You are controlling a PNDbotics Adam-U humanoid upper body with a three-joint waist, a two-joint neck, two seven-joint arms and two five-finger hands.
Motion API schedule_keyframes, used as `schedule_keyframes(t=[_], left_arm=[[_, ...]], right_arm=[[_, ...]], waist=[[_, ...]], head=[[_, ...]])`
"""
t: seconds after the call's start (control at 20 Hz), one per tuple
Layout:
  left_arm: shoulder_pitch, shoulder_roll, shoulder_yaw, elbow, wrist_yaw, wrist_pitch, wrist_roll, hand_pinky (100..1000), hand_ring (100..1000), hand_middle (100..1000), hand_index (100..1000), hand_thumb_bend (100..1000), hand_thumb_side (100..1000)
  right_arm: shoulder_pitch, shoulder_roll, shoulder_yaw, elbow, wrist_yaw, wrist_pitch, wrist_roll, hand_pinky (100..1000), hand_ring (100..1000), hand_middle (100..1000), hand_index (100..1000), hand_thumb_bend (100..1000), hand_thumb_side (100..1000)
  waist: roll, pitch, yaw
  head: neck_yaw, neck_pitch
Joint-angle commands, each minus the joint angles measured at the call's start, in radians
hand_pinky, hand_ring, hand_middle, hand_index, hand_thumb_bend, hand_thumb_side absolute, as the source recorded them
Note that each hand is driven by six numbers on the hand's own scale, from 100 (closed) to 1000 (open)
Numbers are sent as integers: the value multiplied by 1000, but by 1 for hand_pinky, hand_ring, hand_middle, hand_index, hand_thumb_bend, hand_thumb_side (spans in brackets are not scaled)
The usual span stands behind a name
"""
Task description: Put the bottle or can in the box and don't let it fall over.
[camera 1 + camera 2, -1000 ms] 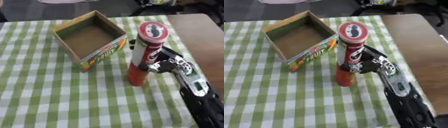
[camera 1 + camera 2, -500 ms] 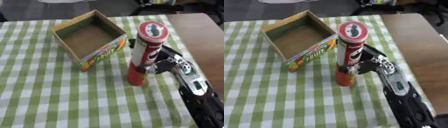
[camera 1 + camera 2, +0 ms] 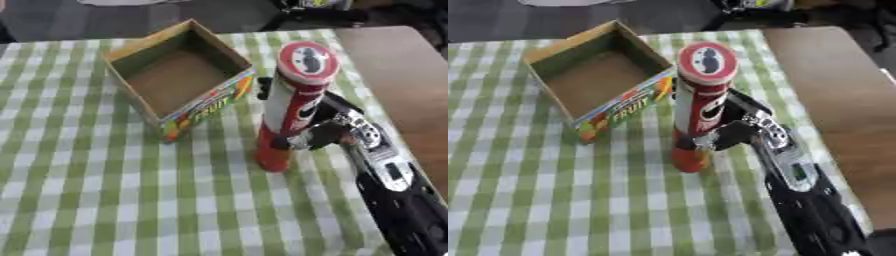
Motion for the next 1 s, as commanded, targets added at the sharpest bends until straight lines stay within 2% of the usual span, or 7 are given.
schedule_keyframes(t=[0.05,0.25,0.4,0.65,0.95,1.0], left_arm=[[-6,20,11,-14,-7,0,-4,1000,1000,1000,829,213,786],[-6,20,12,-14,-8,0,-4,1000,1000,1000,829,212,786],[-5,19,12,-14,-9,0,-4,1000,1000,1000,828,212,787],[-5,19,13,-15,-10,-1,-4,1000,1000,1000,825,211,785],[-5,19,14,-14,-11,-1,-3,1000,1000,1000,825,211,785],[-5,19,14,-14,-11,-2,-3,1000,1000,1000,824,210,784]], right_arm=[[-17,-6,-1,-6,-13,10,-12,663,860,1000,787,606,100],[-18,-7,0,-8,-26,22,-25,658,853,1000,783,600,100],[-18,-7,-1,-9,-33,28,-37,622,794,1000,737,537,100],[-18,-7,-2,-10,-45,33,-58,581,760,1000,690,480,100],[-18,-8,0,-10,-49,39,-71,576,750,1000,678,472,100],[-17,-6,-1,-10,-51,39,-73,507,682,1000,605,377,100]], waist=[[3,-11,1],[3,-11,1],[3,-10,0],[4,-10,-1],[4,-11,-3],[4,-11,-3]], head=[[0,-13],[-1,-14],[-1,-15],[0,-16],[1,-17],[2,-17]])
